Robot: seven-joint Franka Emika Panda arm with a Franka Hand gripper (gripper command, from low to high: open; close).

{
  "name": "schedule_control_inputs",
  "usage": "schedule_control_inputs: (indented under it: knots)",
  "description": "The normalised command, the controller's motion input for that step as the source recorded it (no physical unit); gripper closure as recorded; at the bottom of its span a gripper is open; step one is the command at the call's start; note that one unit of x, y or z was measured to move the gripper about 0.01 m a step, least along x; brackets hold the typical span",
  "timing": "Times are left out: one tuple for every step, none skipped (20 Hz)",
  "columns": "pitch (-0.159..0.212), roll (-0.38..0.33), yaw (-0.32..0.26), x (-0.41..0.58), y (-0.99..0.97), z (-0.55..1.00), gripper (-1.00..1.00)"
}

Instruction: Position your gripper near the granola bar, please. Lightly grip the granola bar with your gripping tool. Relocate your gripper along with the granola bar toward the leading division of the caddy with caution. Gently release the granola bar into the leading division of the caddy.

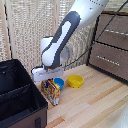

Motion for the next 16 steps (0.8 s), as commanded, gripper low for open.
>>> schedule_control_inputs:
  knots:
    - [0.091,0.0,0.0,0.0,0.0,0.66,1.0]
    - [0.102,0.0,0.0,0.0,0.01,0.69,1.0]
    - [0.111,0.0,0.0,0.0,0.03,0.71,1.0]
    - [0.087,0.0,0.0,0.0,0.04,0.77,1.0]
    - [0.057,0.0,0.0,0.0,0.09,0.81,1.0]
    - [0.027,0.0,-0.06,0.0,0.11,0.83,1.0]
    - [0.003,0.0,-0.112,0.0,0.11,0.8,1.0]
    - [0.0,0.0,-0.205,0.0,0.11,0.68,1.0]
    - [0.0,0.0,-0.232,0.0,0.13,0.64,1.0]
    - [0.009,0.0,-0.225,0.0,0.1,0.65,1.0]
    - [0.054,0.0,-0.192,0.0,0.09,0.72,1.0]
    - [0.072,0.0,-0.152,0.0,0.13,0.82,1.0]
    - [0.103,0.0,-0.125,0.003,0.1,0.88,1.0]
    - [0.105,0.0,-0.116,0.006,0.07,0.9,1.0]
    - [0.093,0.013,-0.122,0.02,0.09,0.87,1.0]
    - [0.08,0.031,-0.117,0.066,0.15,0.87,1.0]
